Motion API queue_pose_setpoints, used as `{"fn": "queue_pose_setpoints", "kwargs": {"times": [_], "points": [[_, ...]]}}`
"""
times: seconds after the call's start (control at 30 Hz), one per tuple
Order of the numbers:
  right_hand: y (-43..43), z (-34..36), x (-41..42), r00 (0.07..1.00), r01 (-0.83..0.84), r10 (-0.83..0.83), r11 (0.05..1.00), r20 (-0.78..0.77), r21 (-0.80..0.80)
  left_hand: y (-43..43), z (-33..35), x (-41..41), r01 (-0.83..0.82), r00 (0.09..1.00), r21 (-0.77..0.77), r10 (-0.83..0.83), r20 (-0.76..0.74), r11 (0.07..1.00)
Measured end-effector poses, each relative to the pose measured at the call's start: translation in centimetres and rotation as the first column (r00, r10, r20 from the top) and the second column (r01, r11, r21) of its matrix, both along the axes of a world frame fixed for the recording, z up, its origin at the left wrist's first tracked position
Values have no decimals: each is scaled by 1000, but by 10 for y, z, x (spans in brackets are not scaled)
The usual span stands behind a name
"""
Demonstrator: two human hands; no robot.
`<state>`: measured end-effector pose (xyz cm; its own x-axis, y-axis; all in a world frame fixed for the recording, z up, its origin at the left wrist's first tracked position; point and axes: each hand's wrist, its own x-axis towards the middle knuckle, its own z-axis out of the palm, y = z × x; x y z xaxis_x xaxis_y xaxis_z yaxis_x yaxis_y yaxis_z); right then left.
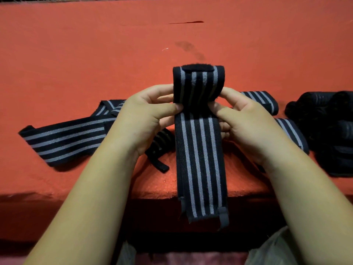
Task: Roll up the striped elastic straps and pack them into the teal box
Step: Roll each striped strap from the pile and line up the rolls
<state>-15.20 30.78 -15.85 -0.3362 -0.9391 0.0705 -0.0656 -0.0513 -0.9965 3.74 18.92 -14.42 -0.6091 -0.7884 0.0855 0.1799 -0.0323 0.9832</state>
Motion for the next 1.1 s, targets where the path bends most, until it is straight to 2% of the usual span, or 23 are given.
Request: {"fn": "queue_pose_setpoints", "kwargs": {"times": [0.1,0.2,0.3,0.37,0.47,0.53,0.63,0.73,0.9,1.0,1.1], "points": [[-1,4,6,996,32,-33,999,84,20,1,-1,-2,-83,996,-34,84,7,996],[-3,7,12,969,55,-60,998,238,26,4,-1,-3,-145,988,-95,149,34,985],[0,11,10,981,-7,-6,998,192,70,8,1,-1,-175,970,-178,201,135,968],[2,10,9,987,8,-20,997,157,77,10,2,0,-166,960,-217,208,188,962],[2,9,11,986,55,-59,998,157,30,9,4,-2,-93,987,-95,104,120,991],[1,9,11,973,84,-80,996,216,-12,6,5,-3,-90,994,26,88,57,996],[2,13,10,960,100,-76,992,269,-77,6,9,0,-94,990,113,81,112,989],[4,10,6,984,50,-28,991,178,-122,12,14,1,-49,978,79,32,206,996],[4,6,7,999,19,-23,987,-23,-161,26,20,0,91,970,-17,-85,226,996],[5,7,9,992,-3,-15,988,-122,-152,29,17,-1,123,975,-54,-110,193,991],[4,6,8,979,-28,5,993,-202,-113,24,10,-3,85,985,-59,-75,154,995]]}}
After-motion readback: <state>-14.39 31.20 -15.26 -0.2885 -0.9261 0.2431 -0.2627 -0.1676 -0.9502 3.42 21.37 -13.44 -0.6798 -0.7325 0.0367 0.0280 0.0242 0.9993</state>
